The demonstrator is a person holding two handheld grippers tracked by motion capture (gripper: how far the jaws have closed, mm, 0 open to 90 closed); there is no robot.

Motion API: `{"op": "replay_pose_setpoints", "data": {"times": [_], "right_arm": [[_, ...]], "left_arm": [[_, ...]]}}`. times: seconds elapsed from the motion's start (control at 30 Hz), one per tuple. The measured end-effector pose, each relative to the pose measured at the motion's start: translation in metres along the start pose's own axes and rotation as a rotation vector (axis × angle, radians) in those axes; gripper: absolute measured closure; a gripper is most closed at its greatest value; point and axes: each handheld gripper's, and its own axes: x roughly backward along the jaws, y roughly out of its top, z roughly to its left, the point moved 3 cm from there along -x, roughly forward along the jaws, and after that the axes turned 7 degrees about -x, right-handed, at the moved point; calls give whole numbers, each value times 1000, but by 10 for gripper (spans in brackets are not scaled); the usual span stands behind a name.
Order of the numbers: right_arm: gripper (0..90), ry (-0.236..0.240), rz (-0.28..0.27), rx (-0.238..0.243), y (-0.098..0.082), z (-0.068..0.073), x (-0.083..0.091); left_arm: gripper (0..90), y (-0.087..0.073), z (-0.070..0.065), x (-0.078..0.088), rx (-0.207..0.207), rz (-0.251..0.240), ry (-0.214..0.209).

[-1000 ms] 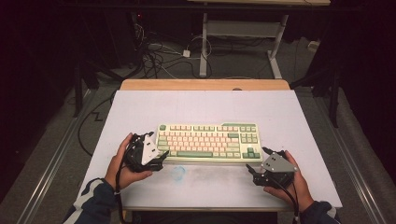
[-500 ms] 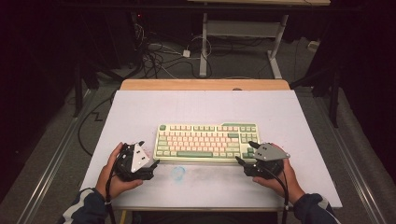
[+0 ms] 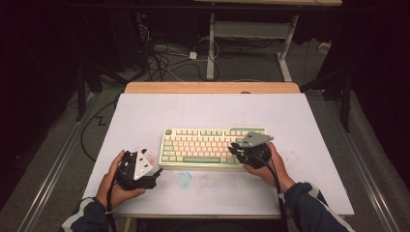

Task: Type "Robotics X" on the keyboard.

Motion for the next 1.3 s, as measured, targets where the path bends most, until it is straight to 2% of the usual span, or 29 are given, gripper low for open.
{"op": "replay_pose_setpoints", "data": {"times": [0.1,0.23,0.33,0.57,0.77,0.93,1.13,1.3], "right_arm": [[900,21,13,24,11,3,-13],[900,26,32,55,25,9,-28],[900,20,45,60,33,11,-38],[900,4,85,62,36,13,-56],[900,-2,104,61,33,12,-62],[900,4,105,33,31,9,-63],[900,-7,88,43,30,11,-63],[900,-8,117,60,28,14,-65]], "left_arm": [[177,-1,-1,-1,3,5,-5],[177,-3,-1,-1,-8,17,-7],[177,-3,-1,-1,-11,16,-9],[177,-4,-1,-1,-14,21,-14],[177,-5,-2,-1,-28,28,-15],[177,-5,-2,-1,-23,30,-16],[177,-6,-2,-1,-25,36,-21],[177,-7,-3,-1,-29,43,-28]]}}
